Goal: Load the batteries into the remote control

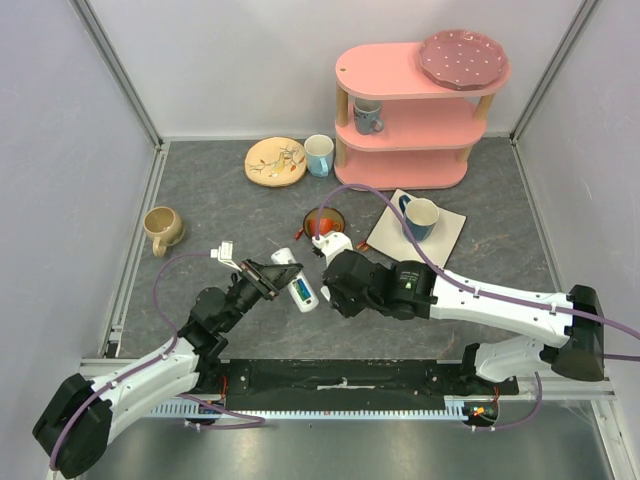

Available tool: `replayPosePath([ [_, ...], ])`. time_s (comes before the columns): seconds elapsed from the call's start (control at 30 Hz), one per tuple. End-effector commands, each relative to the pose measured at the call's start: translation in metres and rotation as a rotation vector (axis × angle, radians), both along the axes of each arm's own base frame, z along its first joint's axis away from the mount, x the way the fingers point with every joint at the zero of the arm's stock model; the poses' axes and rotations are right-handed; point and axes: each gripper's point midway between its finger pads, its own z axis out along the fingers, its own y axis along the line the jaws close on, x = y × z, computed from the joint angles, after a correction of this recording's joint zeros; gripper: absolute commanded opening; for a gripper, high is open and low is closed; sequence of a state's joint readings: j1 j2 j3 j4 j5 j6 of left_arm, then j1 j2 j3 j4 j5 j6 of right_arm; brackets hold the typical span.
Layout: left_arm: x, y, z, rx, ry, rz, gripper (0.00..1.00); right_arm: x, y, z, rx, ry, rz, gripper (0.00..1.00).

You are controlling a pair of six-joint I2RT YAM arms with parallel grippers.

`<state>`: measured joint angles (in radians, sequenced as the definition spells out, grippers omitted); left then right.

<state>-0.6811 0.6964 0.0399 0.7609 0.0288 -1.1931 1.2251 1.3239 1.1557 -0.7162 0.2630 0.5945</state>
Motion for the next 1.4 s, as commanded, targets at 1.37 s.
replayPosePath([
  [1.37, -0.005, 0.006, -0.016, 0.01, 0.0, 0.011, 0.02, 0.015, 0.067, 0.031, 0.023, -0.043, 0.043, 0.0],
])
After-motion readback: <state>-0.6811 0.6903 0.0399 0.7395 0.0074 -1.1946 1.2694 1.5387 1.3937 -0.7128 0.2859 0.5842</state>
